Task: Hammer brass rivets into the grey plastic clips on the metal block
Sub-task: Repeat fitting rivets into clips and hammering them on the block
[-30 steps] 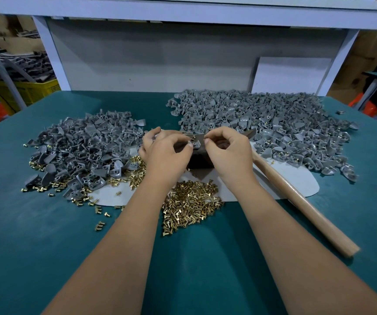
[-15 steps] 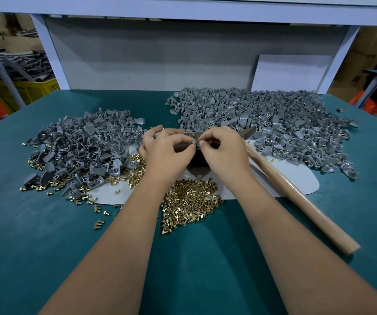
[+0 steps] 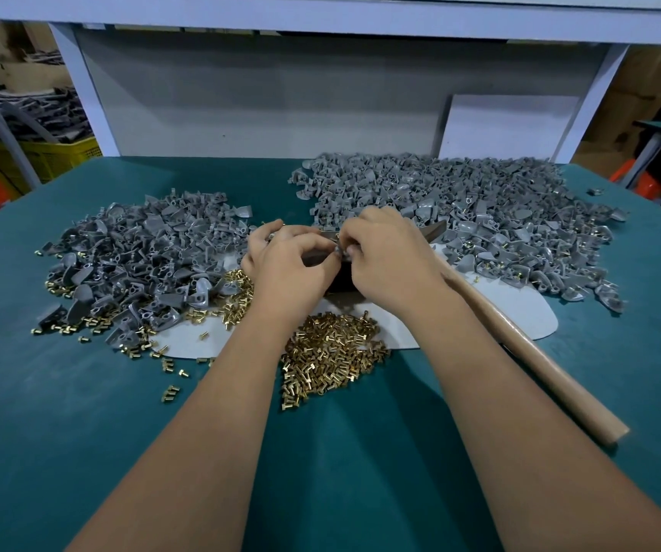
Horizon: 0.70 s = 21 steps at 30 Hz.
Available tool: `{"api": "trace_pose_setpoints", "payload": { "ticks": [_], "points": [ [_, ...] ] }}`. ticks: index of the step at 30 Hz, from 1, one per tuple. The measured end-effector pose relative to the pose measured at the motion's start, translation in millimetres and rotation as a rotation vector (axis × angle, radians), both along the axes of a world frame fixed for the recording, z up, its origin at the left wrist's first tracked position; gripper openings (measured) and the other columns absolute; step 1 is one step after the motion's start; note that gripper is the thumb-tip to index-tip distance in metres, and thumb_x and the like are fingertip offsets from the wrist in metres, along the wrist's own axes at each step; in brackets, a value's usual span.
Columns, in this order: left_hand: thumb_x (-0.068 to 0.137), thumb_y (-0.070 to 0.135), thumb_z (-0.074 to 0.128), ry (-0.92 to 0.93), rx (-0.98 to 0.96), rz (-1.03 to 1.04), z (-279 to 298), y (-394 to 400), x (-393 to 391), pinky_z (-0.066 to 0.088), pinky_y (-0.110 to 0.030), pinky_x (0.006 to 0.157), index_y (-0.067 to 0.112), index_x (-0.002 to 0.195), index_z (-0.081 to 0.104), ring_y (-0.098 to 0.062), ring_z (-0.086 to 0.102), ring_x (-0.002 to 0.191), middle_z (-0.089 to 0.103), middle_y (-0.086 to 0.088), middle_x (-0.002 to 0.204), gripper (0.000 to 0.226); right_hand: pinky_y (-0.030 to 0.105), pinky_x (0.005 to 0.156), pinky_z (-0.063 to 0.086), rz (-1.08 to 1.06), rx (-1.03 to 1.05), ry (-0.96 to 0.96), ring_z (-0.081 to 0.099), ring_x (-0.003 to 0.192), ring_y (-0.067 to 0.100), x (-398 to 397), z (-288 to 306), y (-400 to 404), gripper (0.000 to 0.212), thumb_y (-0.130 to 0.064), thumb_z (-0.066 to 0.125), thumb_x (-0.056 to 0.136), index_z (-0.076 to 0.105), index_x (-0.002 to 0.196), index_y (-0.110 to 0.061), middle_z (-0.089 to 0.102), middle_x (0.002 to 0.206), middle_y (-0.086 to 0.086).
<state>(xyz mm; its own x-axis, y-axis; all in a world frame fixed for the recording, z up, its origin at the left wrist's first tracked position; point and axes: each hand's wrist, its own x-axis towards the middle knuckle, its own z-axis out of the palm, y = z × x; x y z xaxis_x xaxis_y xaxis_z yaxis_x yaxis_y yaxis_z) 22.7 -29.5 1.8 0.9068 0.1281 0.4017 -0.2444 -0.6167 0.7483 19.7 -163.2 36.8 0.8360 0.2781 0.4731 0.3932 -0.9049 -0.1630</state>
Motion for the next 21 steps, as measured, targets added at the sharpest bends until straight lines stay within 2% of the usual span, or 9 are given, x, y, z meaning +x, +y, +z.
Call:
{"api": "trace_pose_setpoints", "payload": {
  "ticks": [4,7,12,18,21],
  "points": [
    [0.085,0.033,0.072,-0.022,0.001,0.017,-2.5,-0.4,0.8,0.015,-0.039,0.11,0.03,0.088,0.078,-0.018,0.025,0.135,0.063,0.016,0.119,0.007,0.036,0.087,0.041,-0.023,-0.014,0.021,0.048,0.099,0.022,0.9,2.5,5.8,0.009,-0.013,0.053,0.089,0.06,0.089,-0.018,0.055,0.096,0.0],
    [0.086,0.035,0.071,-0.035,0.024,0.032,-2.3,-1.1,0.8,0.014,-0.036,0.107,0.031,0.088,0.077,-0.018,0.025,0.134,0.063,0.017,0.118,0.008,0.033,0.082,0.04,-0.054,0.069,0.069,0.049,0.1,0.02,3.5,0.0,6.3,0.008,-0.015,0.054,0.089,0.056,0.084,-0.021,0.05,0.094,-0.003],
    [0.086,0.039,0.07,-0.061,0.053,0.1,-3.2,-1.0,3.1,0.015,-0.038,0.105,0.033,0.09,0.078,-0.019,0.025,0.133,0.062,0.016,0.118,0.011,0.035,0.078,0.046,-0.112,0.178,0.122,0.052,0.096,0.02,11.6,-2.0,10.5,0.012,-0.021,0.056,0.091,0.053,0.08,-0.026,0.055,0.099,-0.004],
    [0.088,0.042,0.067,0.012,0.007,0.087,-4.1,1.4,5.7,0.008,-0.03,0.095,0.039,0.09,0.074,-0.016,0.021,0.136,0.059,0.02,0.123,0.009,0.037,0.08,0.044,-0.124,0.173,0.062,0.051,0.102,0.019,16.6,-7.6,15.9,0.008,-0.024,0.057,0.09,0.054,0.082,-0.026,0.06,0.101,-0.005],
    [0.089,0.042,0.065,0.037,0.014,0.076,-4.3,3.0,5.9,0.008,-0.033,0.098,0.039,0.092,0.074,-0.014,0.018,0.139,0.058,0.022,0.127,0.01,0.04,0.087,0.044,-0.095,0.22,0.026,0.05,0.101,0.019,14.8,-14.7,13.9,0.005,-0.022,0.057,0.09,0.058,0.085,-0.023,0.062,0.1,-0.006]
  ]
}}
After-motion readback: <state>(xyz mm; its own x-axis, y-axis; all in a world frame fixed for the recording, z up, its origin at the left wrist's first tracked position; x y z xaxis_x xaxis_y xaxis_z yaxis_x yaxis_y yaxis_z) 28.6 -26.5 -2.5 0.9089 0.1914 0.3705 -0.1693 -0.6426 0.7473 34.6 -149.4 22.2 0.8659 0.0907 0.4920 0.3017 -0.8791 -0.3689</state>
